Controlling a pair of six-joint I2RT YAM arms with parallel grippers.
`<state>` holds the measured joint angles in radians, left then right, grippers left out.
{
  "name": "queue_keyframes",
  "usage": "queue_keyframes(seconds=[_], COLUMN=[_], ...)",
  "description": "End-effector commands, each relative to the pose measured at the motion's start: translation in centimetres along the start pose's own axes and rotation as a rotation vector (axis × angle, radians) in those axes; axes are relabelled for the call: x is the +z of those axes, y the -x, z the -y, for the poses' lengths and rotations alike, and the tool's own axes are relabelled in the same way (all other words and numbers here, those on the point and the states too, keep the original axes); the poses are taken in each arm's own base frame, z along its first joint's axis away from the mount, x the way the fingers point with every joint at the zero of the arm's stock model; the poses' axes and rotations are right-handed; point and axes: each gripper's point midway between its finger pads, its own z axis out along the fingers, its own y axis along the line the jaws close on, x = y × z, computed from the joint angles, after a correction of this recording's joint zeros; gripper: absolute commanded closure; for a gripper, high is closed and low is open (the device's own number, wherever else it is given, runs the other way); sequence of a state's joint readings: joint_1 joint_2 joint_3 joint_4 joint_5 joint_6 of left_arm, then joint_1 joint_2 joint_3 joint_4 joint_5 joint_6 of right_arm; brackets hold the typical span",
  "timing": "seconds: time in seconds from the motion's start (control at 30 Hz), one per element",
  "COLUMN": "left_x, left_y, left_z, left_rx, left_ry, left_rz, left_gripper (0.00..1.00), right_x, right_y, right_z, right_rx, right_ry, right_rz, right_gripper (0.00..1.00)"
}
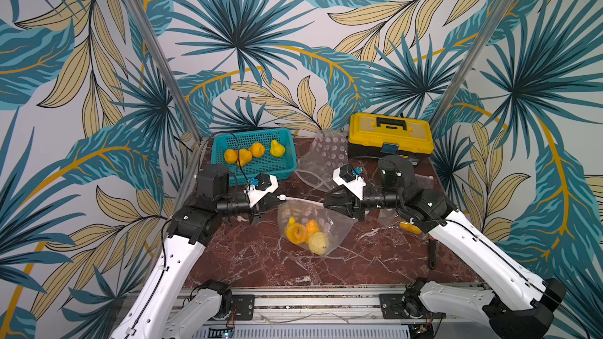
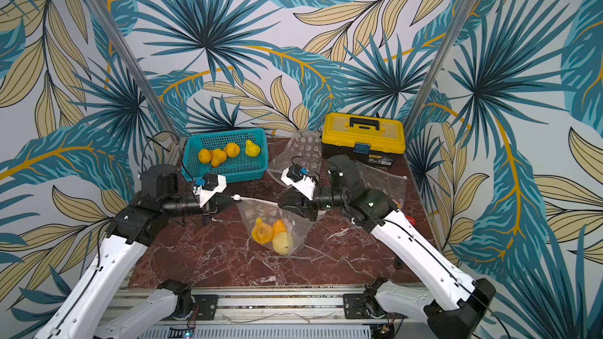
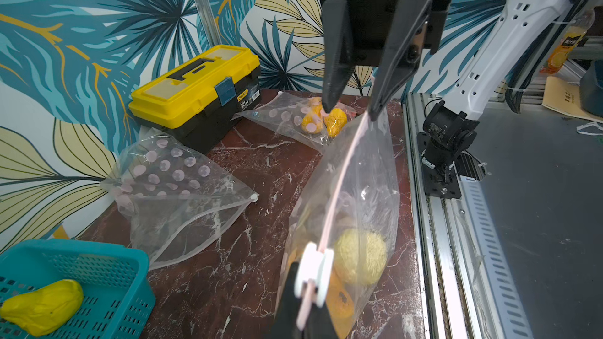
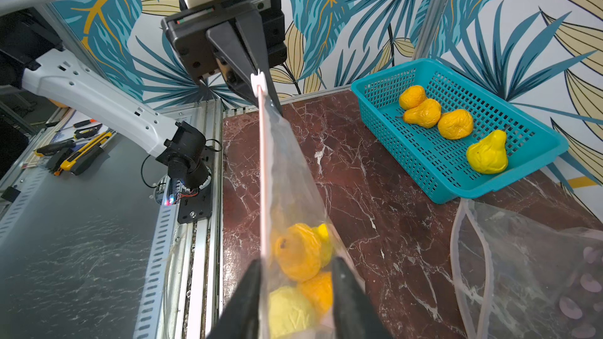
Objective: Open the zip-top bag and take out the pear
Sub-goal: Pick up the zipper food storage bag at the center of the board, then unzip the zipper on the zipper food storage bag.
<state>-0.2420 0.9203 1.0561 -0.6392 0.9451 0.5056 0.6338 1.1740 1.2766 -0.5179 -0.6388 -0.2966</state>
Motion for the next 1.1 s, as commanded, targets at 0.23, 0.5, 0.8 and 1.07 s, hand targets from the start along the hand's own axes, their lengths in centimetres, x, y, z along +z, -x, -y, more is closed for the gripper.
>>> queue_keyframes(seconds=[0.23,0.5,0.8,1.07], left_x=[-0.1,0.1,0.3,0.4], left_y=[1.1,1.0,0.7,0.3], left_z=[0.2,-0.1,-0.3,-1.3], left_rx=[-0.005,-0.020,-0.020,-0.033], left_ry=[-0.033,-0.038,-0.038,0.015], left_rz=[0.038,0.033,0.027,-0.003], left_gripper=[1.00,1.00,1.00,1.00], right_x=[3.6,7.9,9.9,9.2], right_y=[4.4,5.6,4.7,4.3], right_z=[-0.7,-2.1,-0.9,-0.5], right_rx=[0.010,0.058,0.130,0.128], right_ry=[0.070,0.099,0.016,-0.026], right_rz=[-0.007,-0.052,-0.091,-0.099], right_gripper=[0.49,0.51,0.70,0.98])
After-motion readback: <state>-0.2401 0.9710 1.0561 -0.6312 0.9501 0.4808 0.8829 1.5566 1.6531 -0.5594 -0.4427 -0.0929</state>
